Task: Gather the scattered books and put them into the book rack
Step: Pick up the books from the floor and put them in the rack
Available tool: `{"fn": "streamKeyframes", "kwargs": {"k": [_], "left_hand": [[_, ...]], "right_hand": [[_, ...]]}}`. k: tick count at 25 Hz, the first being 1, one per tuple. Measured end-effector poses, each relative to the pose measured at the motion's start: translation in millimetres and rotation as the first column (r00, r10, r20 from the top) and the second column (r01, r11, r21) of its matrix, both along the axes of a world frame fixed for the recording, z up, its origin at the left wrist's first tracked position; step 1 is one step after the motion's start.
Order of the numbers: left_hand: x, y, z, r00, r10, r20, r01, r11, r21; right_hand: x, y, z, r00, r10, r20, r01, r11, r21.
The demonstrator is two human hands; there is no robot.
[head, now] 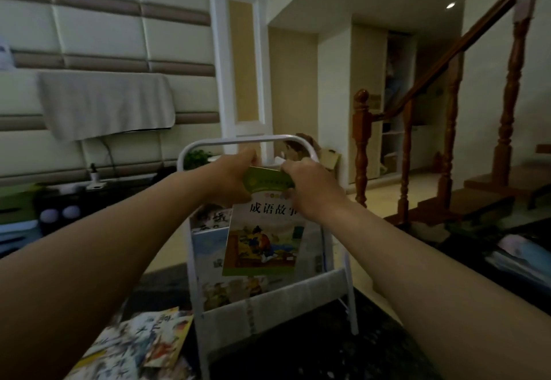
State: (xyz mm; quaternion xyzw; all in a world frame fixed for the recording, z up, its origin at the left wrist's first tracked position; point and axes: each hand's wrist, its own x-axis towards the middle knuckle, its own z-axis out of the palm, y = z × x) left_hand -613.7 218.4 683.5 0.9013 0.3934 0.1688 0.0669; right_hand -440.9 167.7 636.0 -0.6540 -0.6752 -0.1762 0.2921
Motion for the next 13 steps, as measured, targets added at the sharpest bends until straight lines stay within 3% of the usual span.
{"fn": "streamKeyframes", "kwargs": {"k": [8, 13], "left_hand": [[-48, 35, -47, 0.979, 0.078, -0.189, -0.064, 0.995, 0.077], [-48, 38, -71, 0.901, 0.166, -0.401, -0.106, 0.98, 0.17]], "right_hand": [[-47, 40, -50, 0.99, 0.061, 0.125, -0.048, 0.994, -0.1], [-60, 50, -79, 0.972, 0.087, 0.218, -0.049, 0.984, -0.174]]}}
